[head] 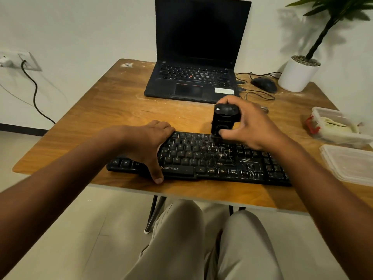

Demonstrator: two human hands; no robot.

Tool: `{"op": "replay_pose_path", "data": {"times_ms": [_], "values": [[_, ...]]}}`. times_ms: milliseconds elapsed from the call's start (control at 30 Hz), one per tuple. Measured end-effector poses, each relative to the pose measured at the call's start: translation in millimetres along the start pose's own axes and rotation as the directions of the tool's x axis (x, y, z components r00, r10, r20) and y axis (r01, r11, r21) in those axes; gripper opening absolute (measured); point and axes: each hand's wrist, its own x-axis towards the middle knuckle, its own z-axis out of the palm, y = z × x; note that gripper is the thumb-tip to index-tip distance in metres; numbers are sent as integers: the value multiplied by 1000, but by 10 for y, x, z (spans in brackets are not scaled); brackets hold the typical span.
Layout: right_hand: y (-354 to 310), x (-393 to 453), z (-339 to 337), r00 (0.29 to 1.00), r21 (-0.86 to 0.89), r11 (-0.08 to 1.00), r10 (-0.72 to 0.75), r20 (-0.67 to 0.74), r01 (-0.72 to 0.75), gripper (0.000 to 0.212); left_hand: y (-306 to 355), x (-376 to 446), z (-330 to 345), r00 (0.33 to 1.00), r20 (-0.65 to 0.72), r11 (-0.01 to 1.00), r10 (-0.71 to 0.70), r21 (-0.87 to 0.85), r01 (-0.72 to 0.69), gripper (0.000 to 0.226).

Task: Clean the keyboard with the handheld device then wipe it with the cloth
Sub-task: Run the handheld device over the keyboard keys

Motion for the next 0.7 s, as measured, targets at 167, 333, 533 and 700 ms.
{"op": "replay_pose_path", "data": {"times_ms": [167, 333, 533, 700], "values": [[-46, 100, 286, 998, 83, 996, -40, 41, 36, 54, -11, 2, -2, 1000, 12, 1000, -5, 6, 5, 144], [177, -6, -93, 989, -9, 998, 70, 129, -69, 56, -46, 24, 21, 1000, 11, 1000, -2, -8, 2, 146], [23, 97, -149, 991, 164, 980, 98, 95, -113, 62, -10, 7, 2, 1000, 9, 1000, -4, 0, 4, 143], [-73, 247, 246, 989, 236, 965, 88, 120, -115, 61, -3, 2, -2, 1000, 12, 1000, -7, 9, 7, 143]]}}
